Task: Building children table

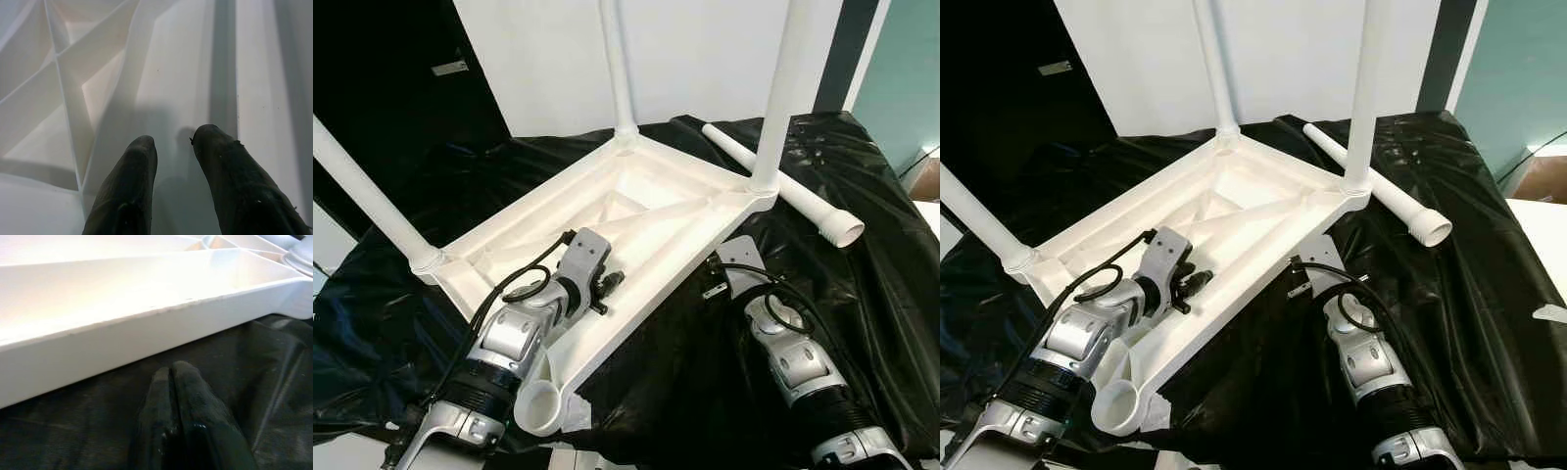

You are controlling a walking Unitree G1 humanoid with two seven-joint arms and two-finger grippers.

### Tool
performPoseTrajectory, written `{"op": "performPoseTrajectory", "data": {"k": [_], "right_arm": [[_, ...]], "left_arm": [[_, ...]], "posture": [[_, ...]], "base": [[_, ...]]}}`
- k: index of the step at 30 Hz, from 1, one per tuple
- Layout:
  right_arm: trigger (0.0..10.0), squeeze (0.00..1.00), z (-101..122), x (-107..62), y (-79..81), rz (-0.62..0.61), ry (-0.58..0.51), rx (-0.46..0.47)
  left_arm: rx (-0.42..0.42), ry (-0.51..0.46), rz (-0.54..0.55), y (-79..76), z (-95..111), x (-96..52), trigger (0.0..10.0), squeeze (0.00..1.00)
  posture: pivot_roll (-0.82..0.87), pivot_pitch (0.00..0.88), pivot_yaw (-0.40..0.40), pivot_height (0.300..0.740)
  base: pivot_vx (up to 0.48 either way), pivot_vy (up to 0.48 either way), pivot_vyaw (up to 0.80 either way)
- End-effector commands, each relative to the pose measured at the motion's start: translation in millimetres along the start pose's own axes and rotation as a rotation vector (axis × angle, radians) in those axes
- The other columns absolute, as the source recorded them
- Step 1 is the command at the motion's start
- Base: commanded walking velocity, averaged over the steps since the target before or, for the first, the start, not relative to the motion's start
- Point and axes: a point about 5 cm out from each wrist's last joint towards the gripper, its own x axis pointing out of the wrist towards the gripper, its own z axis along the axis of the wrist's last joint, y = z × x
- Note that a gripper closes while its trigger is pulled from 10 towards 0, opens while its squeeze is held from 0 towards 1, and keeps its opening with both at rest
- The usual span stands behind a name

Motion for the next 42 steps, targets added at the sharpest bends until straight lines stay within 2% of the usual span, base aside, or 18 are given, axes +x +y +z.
{"op": "performPoseTrajectory", "data": {"k": [1, 3, 4, 5, 15, 21, 22, 23, 24, 28, 29, 30, 32, 33, 38, 39, 41, 42], "right_arm": [[10.0, 0.00, 0, 0.8, 1.3, 0.002, 0.008, 0.012], [10.0, 0.00, 0, 0.3, 2.3, 0.004, 0.009, 0.012], [10.0, 0.00, 0, 0.3, 2.3, 0.004, 0.009, 0.012], [10.0, 0.00, -1, -0.9, 4.2, 0.010, 0.011, 0.013], [10.0, 0.00, -2, -1.6, 5.8, 0.015, 0.013, 0.016], [10.0, 0.00, -1, -1.4, 5.6, 0.015, 0.010, 0.017], [10.0, 0.00, 0, -1.2, 5.6, 0.016, 0.007, 0.016], [10.0, 0.00, 0, -1.2, 5.6, 0.016, 0.007, 0.016], [10.0, 0.00, 0, -1.0, 5.8, 0.017, 0.005, 0.017], [10.0, 0.00, 1, -1.3, 6.5, 0.022, 0.001, 0.019], [10.0, 0.00, 1, -1.9, 7.7, 0.028, 0.000, 0.019], [10.0, 0.00, 1, -2.7, 9.3, 0.037, -0.002, 0.019], [10.0, 0.00, 1, -3.3, 10.4, 0.043, -0.003, 0.018], [10.0, 0.00, 1, -3.9, 11.4, 0.049, -0.005, 0.018], [10.0, 0.00, 2, -4.4, 13.1, 0.058, -0.008, 0.019], [10.0, 0.00, 3, -4.4, 13.7, 0.062, -0.012, 0.019], [10.0, 0.00, 3, -4.4, 13.7, 0.062, -0.012, 0.019], [10.0, 0.00, 4, -4.2, 13.7, 0.065, -0.017, 0.019]], "left_arm": [[0.008, -0.008, -0.076, -8.6, -2, 5.4, 10.0, 0.00], [0.026, -0.167, -0.009, 2.5, 18, 5.4, 10.0, 0.00], [0.026, -0.167, -0.009, 2.5, 18, 5.4, 10.0, 0.00], [0.050, -0.257, 0.058, 10.8, 29, 4.6, 10.0, 0.00], [0.112, -0.281, 0.163, 20.8, 33, 8.9, 10.0, 0.00], [0.113, -0.218, 0.223, 29.1, 24, 15.6, 10.0, 0.00], [0.103, -0.201, 0.250, 32.8, 21, 17.3, 10.0, 0.06], [0.103, -0.201, 0.250, 32.8, 21, 17.3, 10.0, 0.06], [0.087, -0.199, 0.278, 36.2, 19, 17.9, 10.0, 1.00], [0.072, -0.194, 0.329, 40.7, 16, 17.7, 10.0, 1.00], [0.059, -0.186, 0.367, 44.2, 13, 17.3, 10.0, 0.91], [0.033, -0.185, 0.409, 48.6, 12, 16.3, 10.0, 0.29], [0.014, -0.185, 0.436, 51.6, 10, 15.8, 10.0, 0.29], [-0.018, -0.180, 0.457, 54.5, 9, 15.4, 10.0, 0.24], [-0.055, -0.134, 0.479, 57.4, 3, 16.6, 10.0, 0.17], [-0.070, -0.092, 0.472, 56.6, -3, 18.5, 10.0, 0.07], [-0.070, -0.092, 0.472, 56.6, -3, 18.5, 10.0, 0.07], [-0.079, -0.042, 0.430, 52.3, -9, 22.0, 10.0, 0.00]], "posture": [[-0.07, 0.000, 0.125, 0.740], [-0.07, 0.000, 0.129, 0.740], [-0.07, 0.000, 0.129, 0.740], [-0.08, 0.000, 0.132, 0.740], [-0.09, 0.000, 0.138, 0.740], [-0.09, 0.000, 0.139, 0.740], [-0.09, 0.000, 0.139, 0.740], [-0.09, 0.000, 0.139, 0.740], [-0.09, 0.000, 0.139, 0.740], [-0.09, 0.000, 0.142, 0.740], [-0.09, 0.000, 0.142, 0.740], [-0.09, 0.000, 0.137, 0.740], [-0.09, 0.000, 0.137, 0.740], [-0.08, 0.000, 0.131, 0.740], [-0.08, 0.000, 0.128, 0.740], [-0.08, 0.000, 0.128, 0.740], [-0.08, 0.000, 0.128, 0.740], [-0.08, 0.000, 0.125, 0.740]], "base": [[0.000, 0.000, 0.00], [0.000, 0.000, 0.00], [0.000, 0.000, 0.00], [0.000, 0.000, 0.00], [0.000, 0.000, 0.00], [0.000, 0.000, 0.00], [0.000, 0.000, 0.00], [0.000, 0.000, 0.00], [0.000, 0.000, 0.00], [0.000, 0.000, 0.00], [0.000, 0.000, 0.00], [0.000, 0.000, 0.00], [0.000, 0.000, 0.00], [0.000, 0.000, 0.00], [0.000, 0.000, 0.00], [0.000, 0.000, 0.00], [0.000, 0.000, 0.00], [0.000, 0.000, 0.00]]}}
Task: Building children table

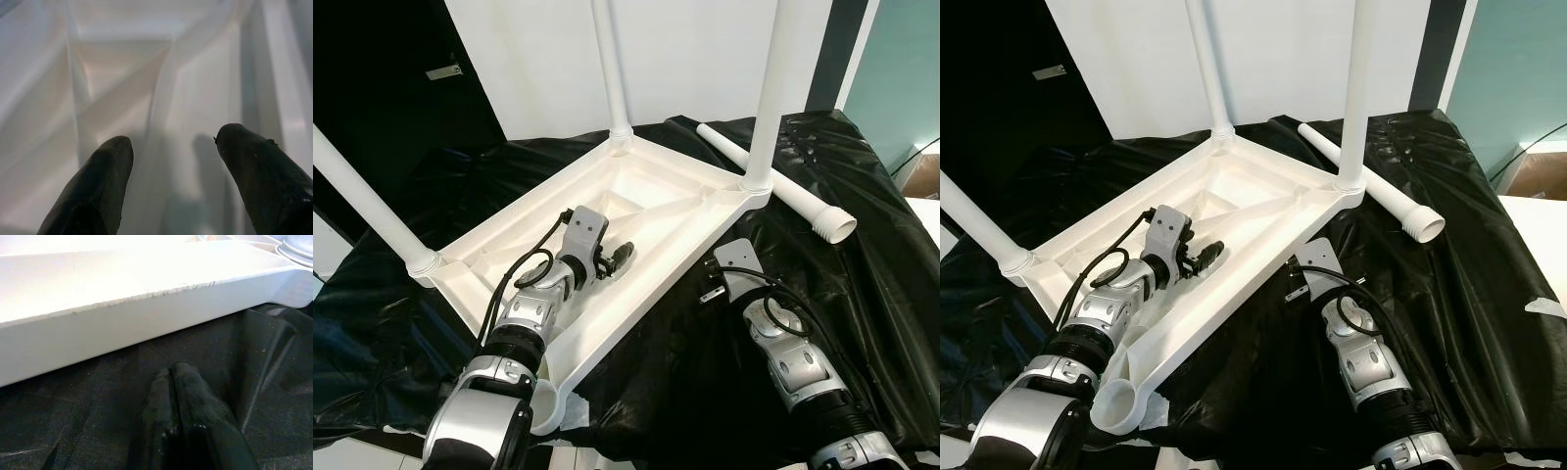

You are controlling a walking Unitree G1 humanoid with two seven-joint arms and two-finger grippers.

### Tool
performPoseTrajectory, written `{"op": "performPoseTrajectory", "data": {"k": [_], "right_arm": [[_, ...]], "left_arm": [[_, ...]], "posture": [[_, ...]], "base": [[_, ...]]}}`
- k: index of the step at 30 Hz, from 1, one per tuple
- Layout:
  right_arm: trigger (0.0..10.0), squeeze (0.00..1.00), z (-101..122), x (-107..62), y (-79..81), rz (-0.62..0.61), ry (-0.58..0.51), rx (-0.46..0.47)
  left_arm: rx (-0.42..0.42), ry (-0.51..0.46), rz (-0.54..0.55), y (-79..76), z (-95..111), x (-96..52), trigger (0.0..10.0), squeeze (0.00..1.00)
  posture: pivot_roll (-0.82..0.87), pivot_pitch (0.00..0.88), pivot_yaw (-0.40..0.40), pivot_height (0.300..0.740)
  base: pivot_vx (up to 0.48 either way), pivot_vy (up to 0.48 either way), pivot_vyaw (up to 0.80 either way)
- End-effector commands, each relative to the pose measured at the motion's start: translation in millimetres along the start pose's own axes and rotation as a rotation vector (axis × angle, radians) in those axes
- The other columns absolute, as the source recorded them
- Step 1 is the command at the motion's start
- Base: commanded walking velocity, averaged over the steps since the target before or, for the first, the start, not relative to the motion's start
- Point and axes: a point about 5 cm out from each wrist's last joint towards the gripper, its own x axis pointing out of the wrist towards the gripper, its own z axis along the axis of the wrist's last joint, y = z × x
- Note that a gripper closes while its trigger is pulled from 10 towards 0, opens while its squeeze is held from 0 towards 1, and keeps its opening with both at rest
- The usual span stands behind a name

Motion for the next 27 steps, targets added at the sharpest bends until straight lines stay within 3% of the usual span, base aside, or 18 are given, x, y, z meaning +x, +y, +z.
{"op": "performPoseTrajectory", "data": {"k": [1, 3, 5, 7, 15, 16, 18, 20, 22, 23, 27], "right_arm": [[10.0, 0.00, 2, -0.8, 6.5, 0.029, -0.009, 0.008], [10.0, 0.00, 4, -0.1, 4.3, 0.025, -0.016, 0.008], [10.0, 0.00, 4, -0.1, 4.3, 0.025, -0.016, 0.008], [10.0, 0.00, 4, 0.6, 1.9, 0.017, -0.018, 0.008], [10.0, 0.00, 5, 0.3, 1.6, 0.011, -0.021, 0.012], [10.0, 0.00, 5, 0.0, 1.6, 0.010, -0.021, 0.013], [10.0, 0.00, 5, 0.0, 1.6, 0.010, -0.021, 0.013], [10.0, 0.00, 5, -0.2, 1.0, 0.007, -0.021, 0.015], [10.0, 0.00, 5, -0.3, 0.7, 0.006, -0.020, 0.015], [10.0, 0.00, 4, 0.8, -1.2, 0.004, -0.020, 0.010], [10.0, 0.00, 1, 7.7, -9.8, 0.023, 0.000, 0.016]], "left_arm": [[-0.021, 0.056, 0.301, 14.7, -9, -2.1, 10.0, 0.00], [-0.044, 0.182, 0.100, -6.6, -27, 0.9, 10.0, 0.00], [-0.044, 0.182, 0.100, -6.6, -27, 0.9, 10.0, 0.00], [-0.064, 0.269, -0.067, -25.3, -40, 0.1, 10.0, 0.00], [-0.087, 0.334, -0.196, -39.5, -50, -0.4, 10.0, 0.00], [-0.129, 0.313, -0.241, -45.5, -45, 1.0, 8.1, 0.00], [-0.129, 0.313, -0.241, -45.5, -45, 1.0, 8.1, 0.00], [-0.199, 0.271, -0.297, -53.0, -35, 3.1, 6.3, 0.00], [-0.226, 0.256, -0.313, -55.1, -31, 3.9, 6.3, 0.00], [-0.260, 0.224, -0.342, -58.4, -23, 3.8, 4.4, 0.00], [-0.280, 0.188, -0.373, -63.5, -10, -0.1, 4.6, 0.00]], "posture": [[-0.08, 0.000, 0.125, 0.740], [-0.08, 0.000, 0.126, 0.740], [-0.08, 0.000, 0.126, 0.740], [-0.09, 0.000, 0.127, 0.740], [-0.09, 0.000, 0.134, 0.740], [-0.09, 0.000, 0.137, 0.740], [-0.09, 0.000, 0.137, 0.740], [-0.09, 0.000, 0.138, 0.740], [-0.09, 0.000, 0.138, 0.740], [-0.09, 0.000, 0.137, 0.740], [-0.08, 0.000, 0.139, 0.740]], "base": [[0.000, 0.000, 0.00], [0.000, 0.000, 0.00], [0.000, 0.000, 0.00], [0.000, 0.000, 0.00], [0.000, 0.000, 0.00], [0.000, 0.000, 0.00], [0.000, 0.000, 0.00], [0.000, 0.000, 0.00], [0.000, 0.000, 0.00], [0.000, 0.000, 0.00], [0.000, 0.000, 0.00]]}}
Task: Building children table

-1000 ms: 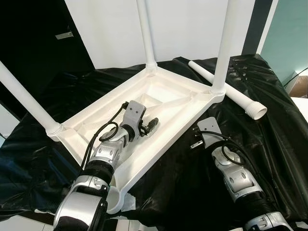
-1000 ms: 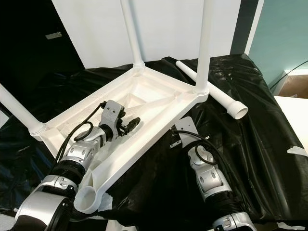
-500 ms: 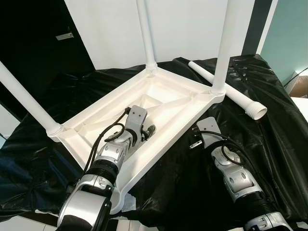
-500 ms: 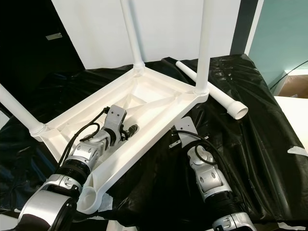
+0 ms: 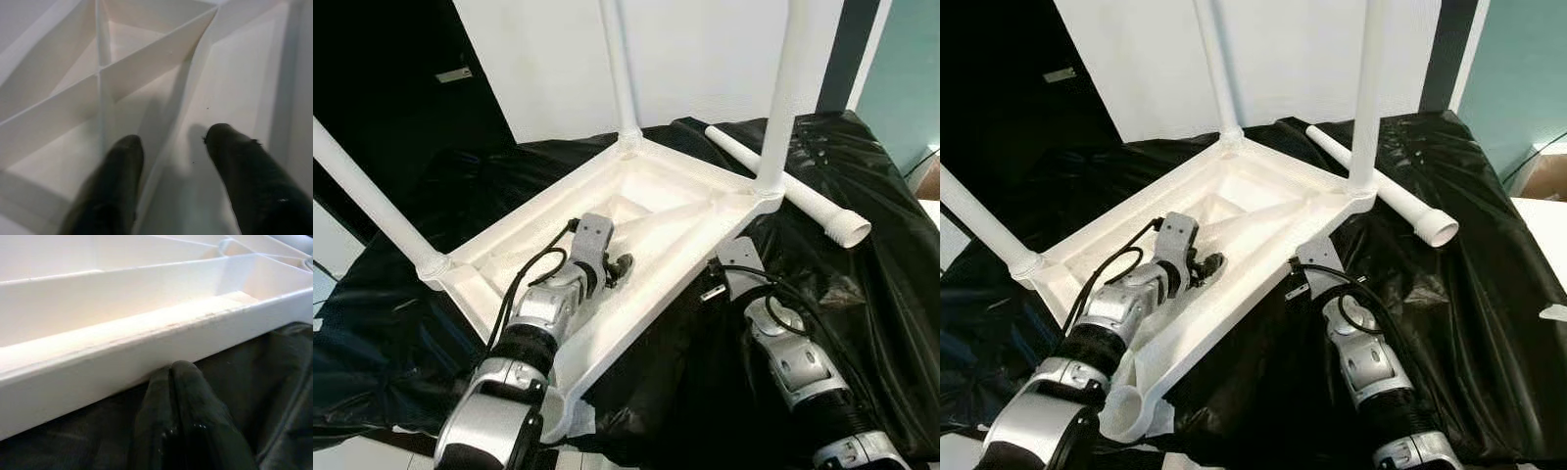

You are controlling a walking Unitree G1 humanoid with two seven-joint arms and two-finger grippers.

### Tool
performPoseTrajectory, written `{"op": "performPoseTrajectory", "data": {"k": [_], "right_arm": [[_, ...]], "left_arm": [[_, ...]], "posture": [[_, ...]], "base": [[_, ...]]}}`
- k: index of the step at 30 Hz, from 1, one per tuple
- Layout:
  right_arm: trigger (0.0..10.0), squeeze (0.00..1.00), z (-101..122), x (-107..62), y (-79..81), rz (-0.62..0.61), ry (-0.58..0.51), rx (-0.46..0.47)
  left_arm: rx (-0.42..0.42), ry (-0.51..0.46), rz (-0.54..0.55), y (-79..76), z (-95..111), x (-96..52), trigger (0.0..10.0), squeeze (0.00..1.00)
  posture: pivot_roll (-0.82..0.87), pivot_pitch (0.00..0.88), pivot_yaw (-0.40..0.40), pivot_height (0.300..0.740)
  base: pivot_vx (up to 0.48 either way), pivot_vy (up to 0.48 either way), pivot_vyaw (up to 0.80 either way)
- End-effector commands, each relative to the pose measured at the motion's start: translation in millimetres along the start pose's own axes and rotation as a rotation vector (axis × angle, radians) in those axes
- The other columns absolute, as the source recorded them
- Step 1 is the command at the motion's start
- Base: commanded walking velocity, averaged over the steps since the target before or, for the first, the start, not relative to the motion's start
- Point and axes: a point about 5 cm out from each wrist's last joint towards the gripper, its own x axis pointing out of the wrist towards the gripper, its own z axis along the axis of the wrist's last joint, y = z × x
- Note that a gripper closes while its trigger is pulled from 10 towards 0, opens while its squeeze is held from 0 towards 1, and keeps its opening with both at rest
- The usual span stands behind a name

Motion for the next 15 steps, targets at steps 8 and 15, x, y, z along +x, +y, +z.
{"op": "performPoseTrajectory", "data": {"k": [8, 15], "right_arm": [[10.0, 0.00, 10, 26.7, -10.8, 0.043, -0.011, -0.023], [10.0, 0.00, 23, 37.6, -1.0, 0.133, -0.056, -0.030]], "left_arm": [[-0.032, 0.089, -0.365, -34.5, -22, -5.8, 4.9, 0.00], [-0.040, 0.088, -0.374, -39.9, -24, -11.1, 4.8, 0.00]], "posture": [[-0.07, 0.000, 0.134, 0.740], [-0.05, 0.000, 0.126, 0.740]], "base": [[0.000, 0.000, 0.00], [0.000, 0.000, 0.00]]}}
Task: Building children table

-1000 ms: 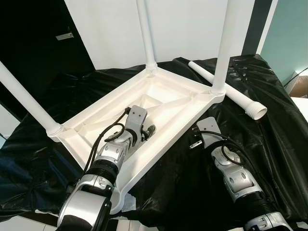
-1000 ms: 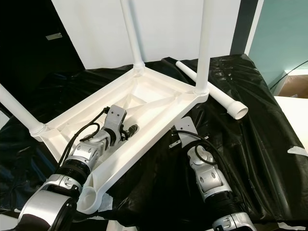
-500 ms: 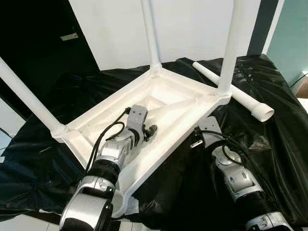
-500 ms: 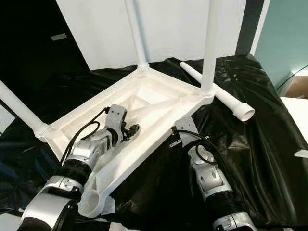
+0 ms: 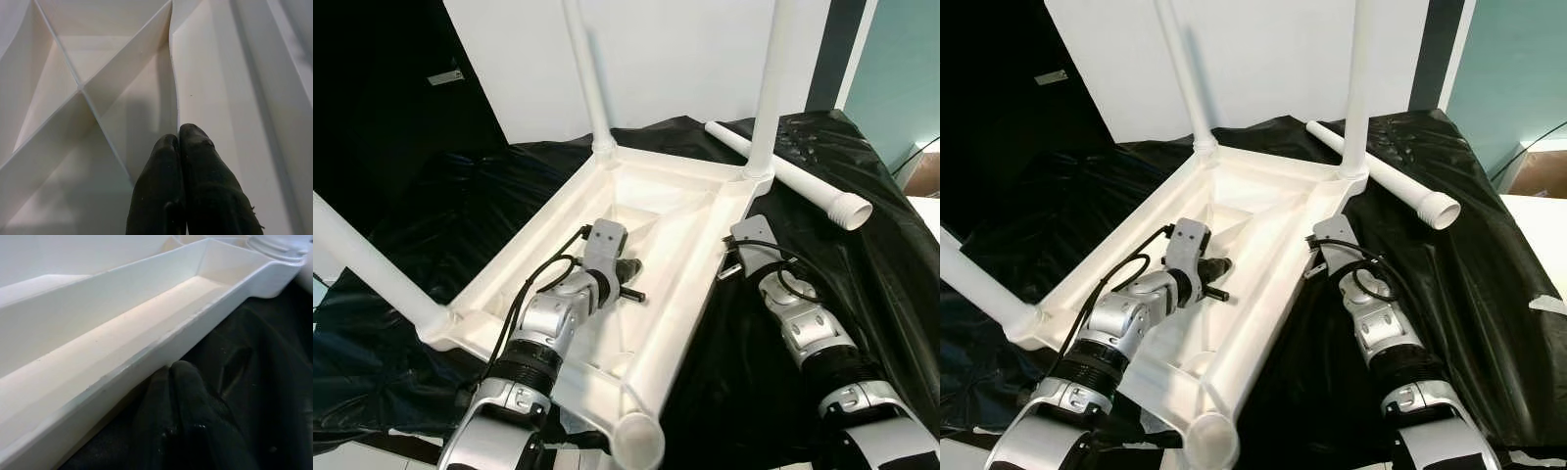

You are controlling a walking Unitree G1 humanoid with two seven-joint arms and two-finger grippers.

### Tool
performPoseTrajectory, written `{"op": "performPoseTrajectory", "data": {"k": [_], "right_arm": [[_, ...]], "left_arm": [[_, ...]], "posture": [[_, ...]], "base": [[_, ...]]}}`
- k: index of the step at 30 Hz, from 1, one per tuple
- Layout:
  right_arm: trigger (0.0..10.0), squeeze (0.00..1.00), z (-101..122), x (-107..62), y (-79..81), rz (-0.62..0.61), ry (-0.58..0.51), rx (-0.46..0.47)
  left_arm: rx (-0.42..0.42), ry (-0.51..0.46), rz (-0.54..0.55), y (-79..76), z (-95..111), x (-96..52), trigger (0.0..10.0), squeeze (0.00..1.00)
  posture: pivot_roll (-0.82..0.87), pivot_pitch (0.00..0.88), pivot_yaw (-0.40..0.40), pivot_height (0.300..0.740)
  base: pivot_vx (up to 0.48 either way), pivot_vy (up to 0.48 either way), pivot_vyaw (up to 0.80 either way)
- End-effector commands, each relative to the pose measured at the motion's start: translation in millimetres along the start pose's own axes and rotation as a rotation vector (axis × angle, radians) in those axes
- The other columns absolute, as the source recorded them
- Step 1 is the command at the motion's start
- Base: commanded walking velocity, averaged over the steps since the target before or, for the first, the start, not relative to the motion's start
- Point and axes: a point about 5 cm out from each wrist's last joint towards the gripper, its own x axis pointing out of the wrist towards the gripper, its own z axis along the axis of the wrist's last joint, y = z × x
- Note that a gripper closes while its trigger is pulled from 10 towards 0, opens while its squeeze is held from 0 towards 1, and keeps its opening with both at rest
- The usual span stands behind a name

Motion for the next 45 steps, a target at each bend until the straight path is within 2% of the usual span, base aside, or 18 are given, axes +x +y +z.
{"op": "performPoseTrajectory", "data": {"k": [1, 5, 7, 8, 16, 17, 19, 20, 22, 25, 26, 27, 28, 35, 36, 37, 44, 45], "right_arm": [[10.0, 0.00, 29, 8.7, 20.5, 0.141, -0.125, -0.010], [10.0, 0.00, 41, 11.9, 22.9, 0.193, -0.182, -0.023], [10.0, 0.00, 42, 14.3, 20.5, 0.180, -0.185, -0.027], [10.0, 0.00, 41, 13.8, 21.5, 0.173, -0.187, -0.028], [10.0, 0.00, 40, 7.8, 26.0, 0.129, -0.214, -0.004], [10.0, 0.00, 40, 4.9, 27.5, 0.117, -0.219, 0.006], [10.0, 0.00, 40, 4.9, 27.5, 0.117, -0.219, 0.006], [10.0, 0.00, 39, 2.4, 28.7, 0.103, -0.225, 0.015], [10.0, 0.00, 37, -1.2, 29.8, 0.079, -0.226, 0.021], [10.0, 0.00, 33, -6.4, 31.2, 0.048, -0.226, 0.019], [10.0, 0.00, 30, -8.7, 32.3, 0.036, -0.220, 0.013], [10.0, 0.00, 30, -8.7, 32.3, 0.036, -0.220, 0.013], [10.0, 0.00, 25, -11.3, 34.8, 0.025, -0.203, 0.006], [10.0, 0.00, 24, -10.9, 35.8, 0.018, -0.187, 0.003], [10.0, 0.00, 25, -11.0, 35.6, 0.015, -0.187, 0.003], [10.0, 0.00, 27, -10.6, 35.0, 0.012, -0.190, 0.004], [10.0, 0.00, 32, -9.4, 33.9, 0.002, -0.196, 0.005], [10.0, 0.00, 32, -10.1, 34.0, -0.001, -0.194, 0.004]], "left_arm": [[-0.047, 0.071, -0.310, -23.8, -19, -2.6, 4.8, 0.00], [-0.060, 0.074, -0.308, -26.9, -19, -6.3, 4.8, 0.00], [-0.042, 0.053, -0.250, -22.5, -17, -6.3, 9.2, 0.00], [-0.016, -0.005, -0.190, -16.1, -10, -4.3, 10.0, 0.00], [0.017, -0.261, -0.167, -4.4, 23, -16.2, 10.0, 0.00], [0.032, -0.290, -0.247, -8.4, 27, -24.3, 10.0, 0.13], [0.032, -0.290, -0.247, -8.4, 27, -24.3, 10.0, 0.13], [0.047, -0.311, -0.332, -13.8, 28, -33.3, 10.0, 0.29], [0.055, -0.332, -0.421, -19.6, 29, -43.5, 10.0, 0.30], [0.065, -0.357, -0.503, -25.2, 28, -54.4, 10.0, 0.29], [0.070, -0.371, -0.501, -24.6, 28, -55.8, 10.0, 0.16], [0.070, -0.371, -0.501, -24.6, 28, -55.8, 10.0, 0.16], [0.068, -0.358, -0.466, -20.8, 24, -52.8, 10.0, 0.00], [0.123, -0.277, -0.362, -15.8, 12, -38.6, 10.0, 0.05], [0.130, -0.271, -0.352, -16.3, 11, -37.9, 10.0, 0.92], [0.125, -0.271, -0.343, -17.4, 11, -36.7, 10.0, 1.00], [0.115, -0.317, -0.271, -20.0, 20, -31.7, 10.0, 1.00], [0.091, -0.348, -0.258, -17.5, 25, -33.4, 10.0, 0.00]], "posture": [[-0.05, 0.000, 0.123, 0.740], [-0.04, 0.000, 0.120, 0.740], [-0.04, 0.000, 0.118, 0.740], [-0.04, 0.000, 0.119, 0.740], [-0.06, 0.000, 0.125, 0.740], [-0.06, 0.000, 0.126, 0.740], [-0.06, 0.000, 0.126, 0.740], [-0.06, 0.000, 0.127, 0.740], [-0.07, 0.000, 0.128, 0.740], [-0.07, 0.000, 0.125, 0.740], [-0.07, 0.000, 0.124, 0.740], [-0.07, 0.000, 0.124, 0.740], [-0.07, 0.000, 0.124, 0.740], [-0.07, 0.000, 0.120, 0.740], [-0.07, 0.000, 0.120, 0.740], [-0.07, 0.000, 0.119, 0.740], [-0.07, 0.000, 0.116, 0.740], [-0.07, 0.000, 0.115, 0.740]], "base": [[0.000, 0.000, 0.00], [0.000, 0.000, 0.00], [0.000, 0.000, 0.00], [0.000, 0.000, 0.00], [0.000, 0.000, 0.00], [0.000, 0.000, 0.00], [0.000, 0.000, 0.00], [0.000, 0.000, 0.00], [0.000, 0.000, 0.00], [0.000, 0.000, 0.00], [0.000, 0.000, 0.00], [0.000, 0.000, 0.00], [0.000, 0.000, 0.00], [0.000, 0.000, 0.00], [0.000, 0.000, 0.00], [0.000, 0.000, 0.00], [0.000, 0.000, 0.00], [0.000, 0.000, 0.00]]}}
